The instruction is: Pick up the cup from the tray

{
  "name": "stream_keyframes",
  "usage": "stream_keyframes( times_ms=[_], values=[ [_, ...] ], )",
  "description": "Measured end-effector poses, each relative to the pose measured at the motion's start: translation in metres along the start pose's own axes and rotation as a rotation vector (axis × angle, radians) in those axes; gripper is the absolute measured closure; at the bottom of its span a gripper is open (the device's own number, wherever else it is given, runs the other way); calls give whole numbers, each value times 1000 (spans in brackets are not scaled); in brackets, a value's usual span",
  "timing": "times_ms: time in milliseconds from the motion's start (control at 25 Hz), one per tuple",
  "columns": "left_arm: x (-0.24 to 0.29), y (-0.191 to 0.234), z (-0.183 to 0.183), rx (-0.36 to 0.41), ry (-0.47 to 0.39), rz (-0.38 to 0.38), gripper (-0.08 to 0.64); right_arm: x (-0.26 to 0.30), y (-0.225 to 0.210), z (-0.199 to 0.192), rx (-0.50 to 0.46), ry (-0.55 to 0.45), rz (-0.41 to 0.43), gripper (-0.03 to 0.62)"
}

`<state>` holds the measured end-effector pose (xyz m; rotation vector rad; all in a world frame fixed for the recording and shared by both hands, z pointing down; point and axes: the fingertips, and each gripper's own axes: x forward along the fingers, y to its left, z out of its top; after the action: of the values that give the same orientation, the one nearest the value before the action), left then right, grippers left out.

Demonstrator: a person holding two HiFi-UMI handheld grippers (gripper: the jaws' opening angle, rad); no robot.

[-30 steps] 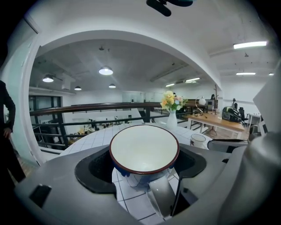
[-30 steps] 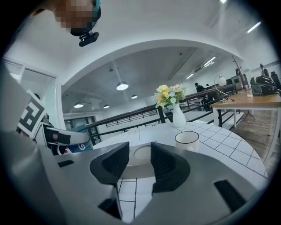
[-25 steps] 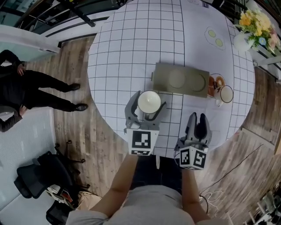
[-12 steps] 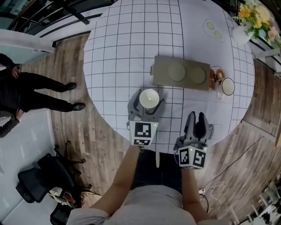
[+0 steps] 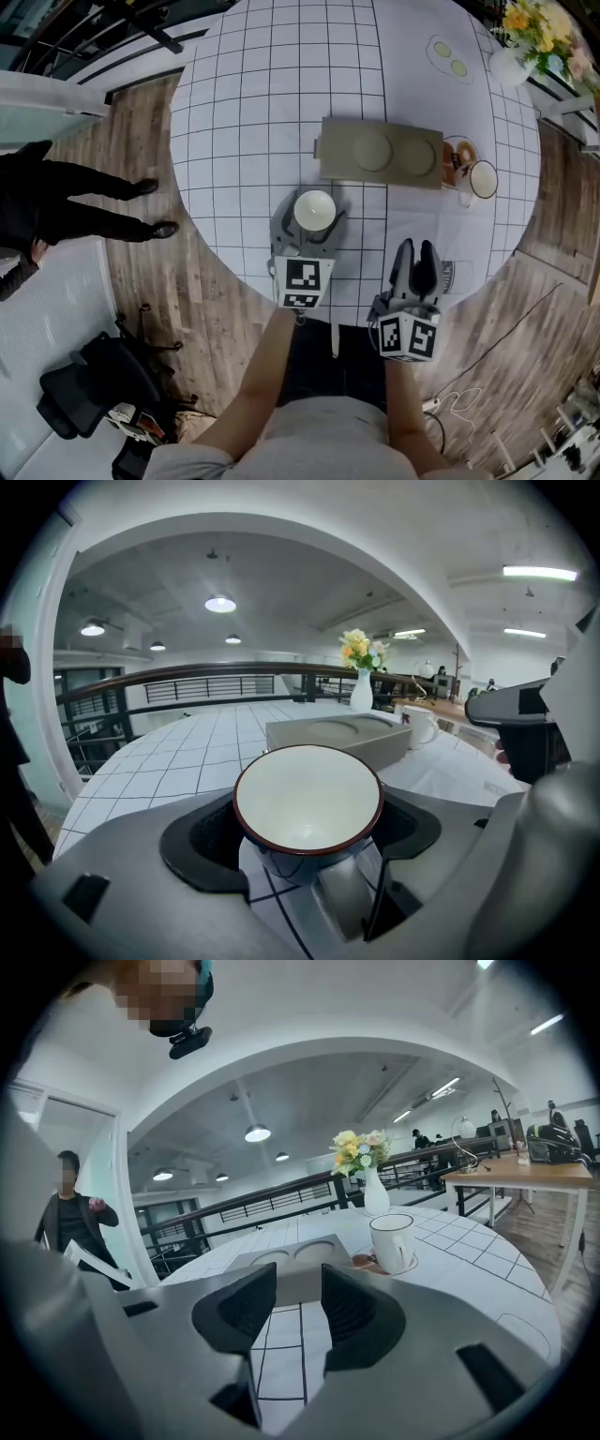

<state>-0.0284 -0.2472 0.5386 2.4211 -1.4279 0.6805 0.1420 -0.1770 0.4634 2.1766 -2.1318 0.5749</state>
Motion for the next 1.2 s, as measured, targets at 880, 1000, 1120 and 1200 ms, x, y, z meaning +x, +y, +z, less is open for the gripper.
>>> stream_keyframes(
  times_ms=[880, 1000, 1120, 1200],
  values=[
    [-101, 23, 94, -96, -368, 187, 347, 0, 19, 36, -27, -65, 64, 547],
    [-111, 17, 130, -131, -439, 127, 552, 5, 32, 56, -36, -102, 118, 578],
    [-106, 0, 155, -118, -469, 48, 552, 7, 43, 70, -47, -111, 151, 584],
    [-100, -15, 161, -95, -463, 13, 552, 5, 46, 79, -55, -119, 161, 584]
  ],
)
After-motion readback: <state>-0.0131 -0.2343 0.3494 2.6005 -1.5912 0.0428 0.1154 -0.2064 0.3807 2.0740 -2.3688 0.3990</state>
